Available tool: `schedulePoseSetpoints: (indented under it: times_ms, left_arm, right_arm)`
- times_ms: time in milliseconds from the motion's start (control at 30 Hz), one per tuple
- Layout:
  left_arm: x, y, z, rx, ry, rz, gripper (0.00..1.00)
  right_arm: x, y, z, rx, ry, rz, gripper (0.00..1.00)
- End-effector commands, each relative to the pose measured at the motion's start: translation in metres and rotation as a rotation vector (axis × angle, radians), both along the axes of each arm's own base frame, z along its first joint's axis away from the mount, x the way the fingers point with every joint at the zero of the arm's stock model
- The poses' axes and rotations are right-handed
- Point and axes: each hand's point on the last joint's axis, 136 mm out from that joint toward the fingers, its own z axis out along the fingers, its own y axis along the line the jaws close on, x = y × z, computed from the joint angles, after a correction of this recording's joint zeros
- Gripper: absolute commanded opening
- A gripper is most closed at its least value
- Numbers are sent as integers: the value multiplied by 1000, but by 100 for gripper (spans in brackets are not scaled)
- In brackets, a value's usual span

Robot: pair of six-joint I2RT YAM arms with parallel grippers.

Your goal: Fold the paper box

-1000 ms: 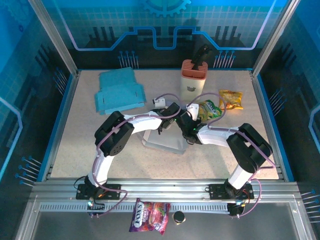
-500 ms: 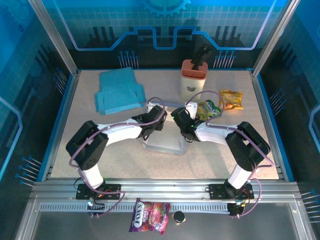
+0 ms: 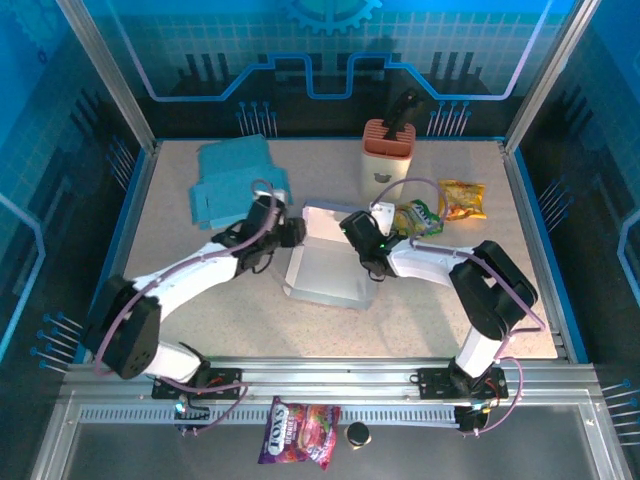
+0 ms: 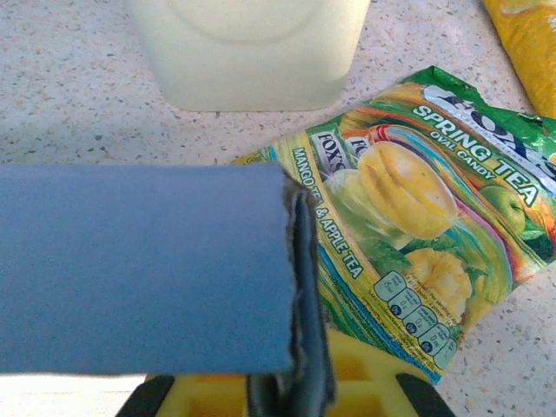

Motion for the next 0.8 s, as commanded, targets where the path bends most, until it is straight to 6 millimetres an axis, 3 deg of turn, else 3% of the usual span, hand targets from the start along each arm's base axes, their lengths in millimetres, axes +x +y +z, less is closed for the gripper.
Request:
schedulePoseSetpoints:
  times_ms: [0, 133, 433, 600, 767]
  left_arm:
    - [0, 44, 27, -84, -9, 198, 54]
    - [-4, 60, 41, -108, 29, 255, 54]
    - [-24, 46, 59, -162, 138, 202, 50]
    - [-43, 39, 75, -162, 186, 140, 49]
    - [-63, 34, 98, -155, 201, 84, 48]
  right_arm:
    - [-36, -19, -39, -57, 242, -49, 0]
    - [-47, -20, -35, -3, 338, -132, 0]
    - [-84, 0, -23, 210, 544, -366, 0]
    - [-106, 3, -10, 237, 654, -595, 0]
    - [-130, 14, -26, 322, 787, -775, 0]
